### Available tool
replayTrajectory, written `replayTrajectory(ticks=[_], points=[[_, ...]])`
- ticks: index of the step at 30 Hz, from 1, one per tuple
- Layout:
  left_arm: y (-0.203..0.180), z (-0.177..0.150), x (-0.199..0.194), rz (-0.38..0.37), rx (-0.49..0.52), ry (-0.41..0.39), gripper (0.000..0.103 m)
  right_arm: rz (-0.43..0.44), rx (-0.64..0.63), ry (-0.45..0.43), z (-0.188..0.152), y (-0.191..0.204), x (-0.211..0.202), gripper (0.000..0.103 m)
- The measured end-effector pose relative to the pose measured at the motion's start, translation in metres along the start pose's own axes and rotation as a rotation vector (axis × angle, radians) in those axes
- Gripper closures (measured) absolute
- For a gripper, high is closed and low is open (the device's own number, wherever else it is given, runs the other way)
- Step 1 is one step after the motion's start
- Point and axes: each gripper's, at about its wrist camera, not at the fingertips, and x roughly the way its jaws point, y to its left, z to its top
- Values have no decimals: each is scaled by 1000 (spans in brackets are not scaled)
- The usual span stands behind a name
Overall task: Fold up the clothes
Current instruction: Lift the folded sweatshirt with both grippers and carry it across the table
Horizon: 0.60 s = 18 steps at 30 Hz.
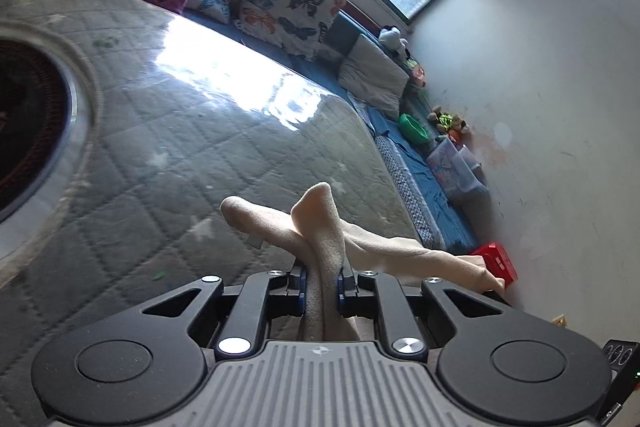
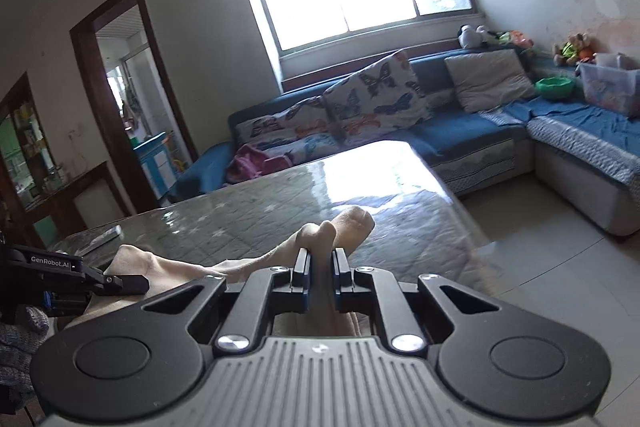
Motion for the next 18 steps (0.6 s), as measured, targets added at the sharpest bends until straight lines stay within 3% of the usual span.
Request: replayTrajectory(ticks=[18], points=[[-69, -9, 57, 33, 162, 56, 88, -126, 5, -25, 14, -47, -12, 94]])
